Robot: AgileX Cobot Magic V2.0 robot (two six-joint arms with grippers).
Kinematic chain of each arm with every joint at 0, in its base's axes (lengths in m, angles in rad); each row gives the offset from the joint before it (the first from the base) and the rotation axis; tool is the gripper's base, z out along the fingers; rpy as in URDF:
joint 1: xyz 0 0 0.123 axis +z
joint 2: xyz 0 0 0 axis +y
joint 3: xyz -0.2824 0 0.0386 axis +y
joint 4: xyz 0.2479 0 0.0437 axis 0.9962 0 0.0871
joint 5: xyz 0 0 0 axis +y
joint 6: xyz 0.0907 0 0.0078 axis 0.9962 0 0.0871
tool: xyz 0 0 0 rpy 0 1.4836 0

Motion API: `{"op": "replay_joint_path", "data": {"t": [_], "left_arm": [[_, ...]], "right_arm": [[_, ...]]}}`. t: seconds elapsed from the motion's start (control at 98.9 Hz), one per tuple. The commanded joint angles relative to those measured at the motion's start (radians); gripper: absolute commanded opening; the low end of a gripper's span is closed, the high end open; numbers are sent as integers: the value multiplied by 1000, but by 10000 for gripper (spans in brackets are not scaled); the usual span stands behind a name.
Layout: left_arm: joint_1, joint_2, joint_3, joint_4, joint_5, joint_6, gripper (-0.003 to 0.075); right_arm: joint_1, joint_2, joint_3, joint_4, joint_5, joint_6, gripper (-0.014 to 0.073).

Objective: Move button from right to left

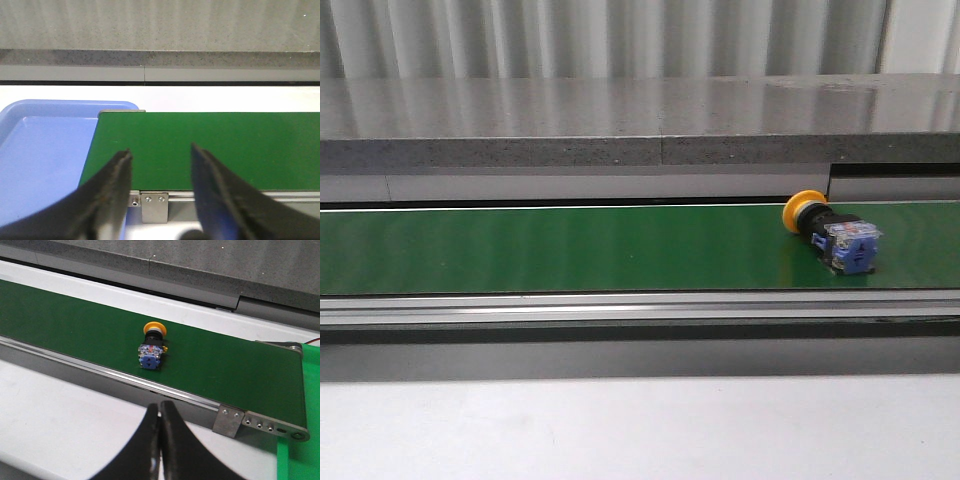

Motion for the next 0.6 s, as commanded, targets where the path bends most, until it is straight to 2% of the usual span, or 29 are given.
{"op": "replay_joint_path", "data": {"t": [0.0, 0.071, 0.283, 0.586], "left_arm": [[1, 41, -39, 0, -60, -4, 514], [1, 49, -39, 0, -79, -4, 562], [1, 54, -36, 0, -143, -4, 512], [1, 122, -95, 0, -101, -4, 501]], "right_arm": [[0, 12, -23, 6, -71, -8, -67], [0, 12, -23, 6, -71, -8, -67], [0, 12, -23, 6, -71, -8, -67], [0, 12, -23, 6, -71, -8, -67]]}}
